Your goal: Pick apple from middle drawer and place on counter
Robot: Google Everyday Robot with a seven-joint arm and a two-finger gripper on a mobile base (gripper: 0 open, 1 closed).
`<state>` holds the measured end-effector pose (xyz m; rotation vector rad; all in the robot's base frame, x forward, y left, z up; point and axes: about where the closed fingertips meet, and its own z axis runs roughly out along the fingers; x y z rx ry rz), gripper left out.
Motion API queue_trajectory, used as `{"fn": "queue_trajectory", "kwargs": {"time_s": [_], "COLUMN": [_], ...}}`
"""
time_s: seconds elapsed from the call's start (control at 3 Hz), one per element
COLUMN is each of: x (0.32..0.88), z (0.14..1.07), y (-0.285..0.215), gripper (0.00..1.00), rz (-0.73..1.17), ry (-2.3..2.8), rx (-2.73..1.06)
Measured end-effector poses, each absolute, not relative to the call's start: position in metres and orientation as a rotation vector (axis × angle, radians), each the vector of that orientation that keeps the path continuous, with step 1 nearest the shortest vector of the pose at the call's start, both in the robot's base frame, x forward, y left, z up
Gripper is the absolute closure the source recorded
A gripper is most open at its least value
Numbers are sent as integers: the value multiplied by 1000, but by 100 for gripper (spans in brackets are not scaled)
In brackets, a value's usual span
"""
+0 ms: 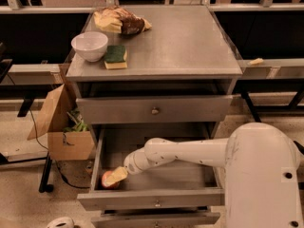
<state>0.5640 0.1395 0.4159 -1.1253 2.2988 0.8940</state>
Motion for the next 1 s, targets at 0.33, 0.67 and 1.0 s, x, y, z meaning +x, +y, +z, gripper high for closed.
{"fn": "queue_trajectory", "kwargs": {"time_s": [0.33, 0.67, 1.0], "x": [561, 555, 552], "z": [403, 393, 390], "y": [145, 156, 162], "gripper": [0, 15, 15], "rz": [899, 905, 912], "ry": [2310, 2321, 2329], "rx": [-1104, -1082, -1082]}}
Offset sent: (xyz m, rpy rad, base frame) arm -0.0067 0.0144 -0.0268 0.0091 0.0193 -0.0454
